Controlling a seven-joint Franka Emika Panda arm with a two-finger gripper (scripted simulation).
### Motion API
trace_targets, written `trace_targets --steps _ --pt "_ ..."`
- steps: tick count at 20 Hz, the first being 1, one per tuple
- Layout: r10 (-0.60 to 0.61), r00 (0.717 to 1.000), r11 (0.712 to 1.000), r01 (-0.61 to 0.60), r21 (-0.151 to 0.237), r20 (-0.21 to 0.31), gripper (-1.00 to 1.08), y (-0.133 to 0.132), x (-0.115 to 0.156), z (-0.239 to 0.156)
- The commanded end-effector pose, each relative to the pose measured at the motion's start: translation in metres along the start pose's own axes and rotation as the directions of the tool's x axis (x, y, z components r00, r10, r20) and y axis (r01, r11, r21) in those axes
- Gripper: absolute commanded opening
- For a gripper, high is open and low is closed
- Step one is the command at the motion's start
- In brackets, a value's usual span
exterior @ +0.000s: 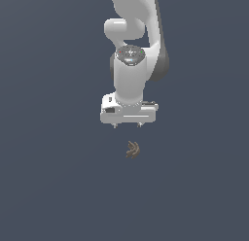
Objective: Pick up the object and move it to a goal position.
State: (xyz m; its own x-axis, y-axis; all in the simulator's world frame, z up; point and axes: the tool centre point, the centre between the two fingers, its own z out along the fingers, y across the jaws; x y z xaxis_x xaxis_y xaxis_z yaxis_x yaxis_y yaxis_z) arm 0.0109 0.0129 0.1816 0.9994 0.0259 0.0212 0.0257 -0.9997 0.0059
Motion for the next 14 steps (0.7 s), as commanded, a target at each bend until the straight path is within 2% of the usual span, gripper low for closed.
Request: trace_targets --steps 1,9,14 --pt "0.0 1.0 1.0 0.0 0.0 0.0 1.0 0.0 0.0 0.0" --pt "-0.047 0.998 0.999 0.047 0.001 0.038 1.0 -0.018 -0.011 0.006" --pt "-0.052 0.998 0.999 0.052 0.001 0.04 1.0 -0.019 -0.012 0.005"
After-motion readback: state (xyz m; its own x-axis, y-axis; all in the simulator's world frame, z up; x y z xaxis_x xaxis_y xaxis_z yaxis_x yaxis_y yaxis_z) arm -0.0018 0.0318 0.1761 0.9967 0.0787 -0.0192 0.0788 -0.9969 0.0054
